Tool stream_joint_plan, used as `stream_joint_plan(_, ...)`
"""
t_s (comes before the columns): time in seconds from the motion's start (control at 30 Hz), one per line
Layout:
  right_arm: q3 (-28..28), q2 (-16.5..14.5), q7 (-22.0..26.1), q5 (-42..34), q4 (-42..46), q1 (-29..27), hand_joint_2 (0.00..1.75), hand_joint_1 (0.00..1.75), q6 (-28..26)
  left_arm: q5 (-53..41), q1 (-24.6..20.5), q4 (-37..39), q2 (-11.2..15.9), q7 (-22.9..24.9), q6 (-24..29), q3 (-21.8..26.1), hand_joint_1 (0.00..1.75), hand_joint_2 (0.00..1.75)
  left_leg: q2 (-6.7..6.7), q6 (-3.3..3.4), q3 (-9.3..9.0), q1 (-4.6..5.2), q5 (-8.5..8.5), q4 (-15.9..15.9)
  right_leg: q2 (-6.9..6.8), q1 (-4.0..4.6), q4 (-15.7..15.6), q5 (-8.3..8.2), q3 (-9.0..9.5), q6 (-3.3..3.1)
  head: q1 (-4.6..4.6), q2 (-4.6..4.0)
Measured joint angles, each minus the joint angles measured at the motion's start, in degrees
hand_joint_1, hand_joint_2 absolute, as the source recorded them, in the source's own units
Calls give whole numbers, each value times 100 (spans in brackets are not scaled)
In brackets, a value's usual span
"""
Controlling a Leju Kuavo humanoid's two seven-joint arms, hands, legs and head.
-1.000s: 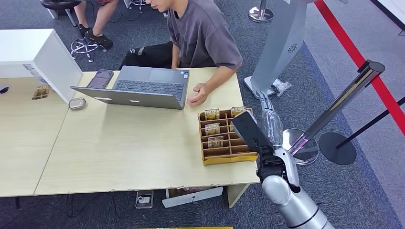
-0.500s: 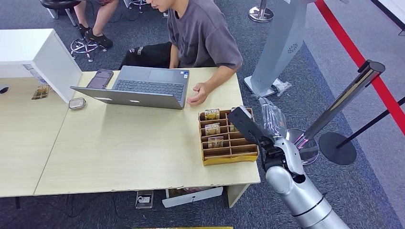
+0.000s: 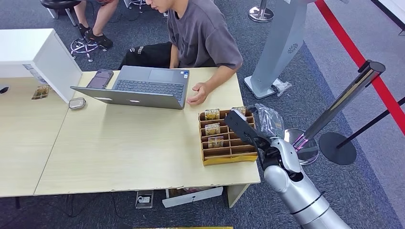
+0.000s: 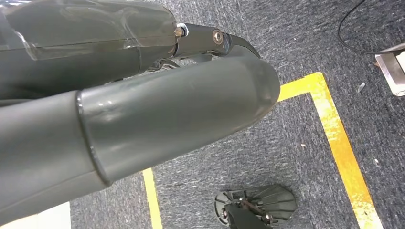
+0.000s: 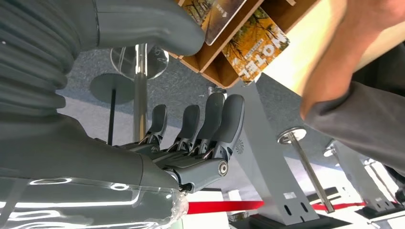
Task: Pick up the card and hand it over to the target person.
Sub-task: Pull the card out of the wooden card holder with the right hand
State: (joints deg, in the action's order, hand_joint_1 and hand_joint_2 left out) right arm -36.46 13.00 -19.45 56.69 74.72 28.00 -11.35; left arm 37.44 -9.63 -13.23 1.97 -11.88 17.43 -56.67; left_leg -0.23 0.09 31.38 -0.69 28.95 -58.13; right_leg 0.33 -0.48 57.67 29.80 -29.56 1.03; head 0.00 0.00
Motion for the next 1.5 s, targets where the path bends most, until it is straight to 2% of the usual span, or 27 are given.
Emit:
stream_joint_plan(0.17, -110, -121, 54, -48, -196, 98, 175, 90, 75, -10, -36, -10, -6, 9, -13, 14, 0, 0, 3, -1, 1, 1, -3, 3, 2, -1, -1, -3, -2, -1, 0, 0)
stream_joint_plan(0.73, -256, -229, 113, -74, -436, 198, 175, 79, 69, -62, -62, -11, -7, 52, -10, 5, 0, 0, 3, -1, 1, 0, -2, 3, 2, 0, 0, -2, -2, -1, 0, 0)
stream_joint_plan(0.97, -375, -331, 159, -75, -636, 296, 175, 83, 124, -80, -84, -12, -40, 72, -16, 10, 0, 0, 4, -2, 2, 1, 0, 1, 4, -1, 2, 0, -4, -1, 0, 0)
stream_joint_plan(1.5, -505, -342, 138, -192, -805, 345, 175, 87, 278, -111, -100, -4, -30, 103, -15, 90, 0, 0, 1, -1, 5, 1, -1, 0, 1, -1, 3, -1, -4, -1, 0, 0)
